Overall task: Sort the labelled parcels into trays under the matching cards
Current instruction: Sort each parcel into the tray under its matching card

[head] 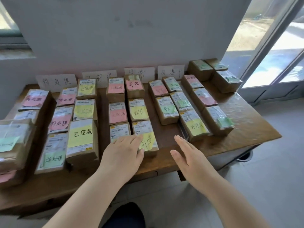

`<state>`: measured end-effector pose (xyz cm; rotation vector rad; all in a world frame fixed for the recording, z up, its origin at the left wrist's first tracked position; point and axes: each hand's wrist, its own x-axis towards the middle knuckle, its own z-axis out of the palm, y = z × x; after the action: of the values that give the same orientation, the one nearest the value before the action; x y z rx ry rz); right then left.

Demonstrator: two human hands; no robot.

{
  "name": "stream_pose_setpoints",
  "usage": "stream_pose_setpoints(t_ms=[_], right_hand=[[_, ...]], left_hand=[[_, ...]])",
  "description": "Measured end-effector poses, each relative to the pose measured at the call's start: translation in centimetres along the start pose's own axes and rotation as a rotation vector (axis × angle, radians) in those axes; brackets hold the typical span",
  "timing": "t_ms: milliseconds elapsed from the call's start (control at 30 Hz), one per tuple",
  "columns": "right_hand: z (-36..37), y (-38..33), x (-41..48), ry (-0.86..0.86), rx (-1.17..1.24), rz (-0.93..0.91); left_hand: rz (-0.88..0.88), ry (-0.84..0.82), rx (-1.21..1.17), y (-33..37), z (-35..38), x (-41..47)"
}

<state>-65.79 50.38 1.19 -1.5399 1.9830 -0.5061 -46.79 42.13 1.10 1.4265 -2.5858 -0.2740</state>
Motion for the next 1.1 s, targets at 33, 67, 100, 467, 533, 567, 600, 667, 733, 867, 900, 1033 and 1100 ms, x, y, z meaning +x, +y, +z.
stream_pose_setpoints(t_ms=[33,67,100,467,533,567,600,667,733,867,900,1033,1100], right_hand=[[-0.3,0.7,-0.1,0.006,-0.003,0.011],[-0.6,1.3,-0.2,0.01,-0.007,0.019],[-0.9,1.8,-0.1,0.011,-0.012,0.025],[-7.9,5.7,7.2,-0.033,-0.119,0.09],[-9.9,6.8,9.4,-0.033,-0.118,0.097],[-10.9,7.4,10.6,-0.029,-0.119,0.105],[-11.9,8.1,11.6,-0.026,-0.122,0.115],[-13.9,9.6,13.3,-0.016,-0.123,0.136],[-15.6,11.1,14.5,0.007,-0.137,0.141],[-17.6,14.7,16.3,0.048,-0.099,0.199],[-17.7,15.5,16.7,0.055,-0.079,0.213],[-17.8,17.4,18.8,0.059,-0.016,0.253],[-17.9,18.2,20.0,0.054,-0.009,0.242]], left_hand=[[0.007,-0.007,-0.005,0.5,0.2,0.4],[0.016,-0.012,-0.006,1.0,0.4,0.8],[0.026,-0.014,-0.009,1.4,0.6,1.3],[0.002,-0.072,-0.066,5.3,4.1,11.5],[0.003,-0.086,-0.062,6.0,4.9,14.3],[0.008,-0.09,-0.062,6.4,5.2,15.9],[0.011,-0.095,-0.068,6.9,5.6,17.4],[0.015,-0.11,-0.078,8.2,6.0,20.2],[0.044,-0.125,-0.077,9.8,6.2,22.9],[0.118,-0.125,-0.058,12.2,6.4,27.8],[0.128,-0.116,-0.054,12.8,6.5,28.7],[0.154,-0.1,-0.077,15.0,7.1,30.6],[0.146,-0.097,-0.082,15.9,7.8,31.4]])
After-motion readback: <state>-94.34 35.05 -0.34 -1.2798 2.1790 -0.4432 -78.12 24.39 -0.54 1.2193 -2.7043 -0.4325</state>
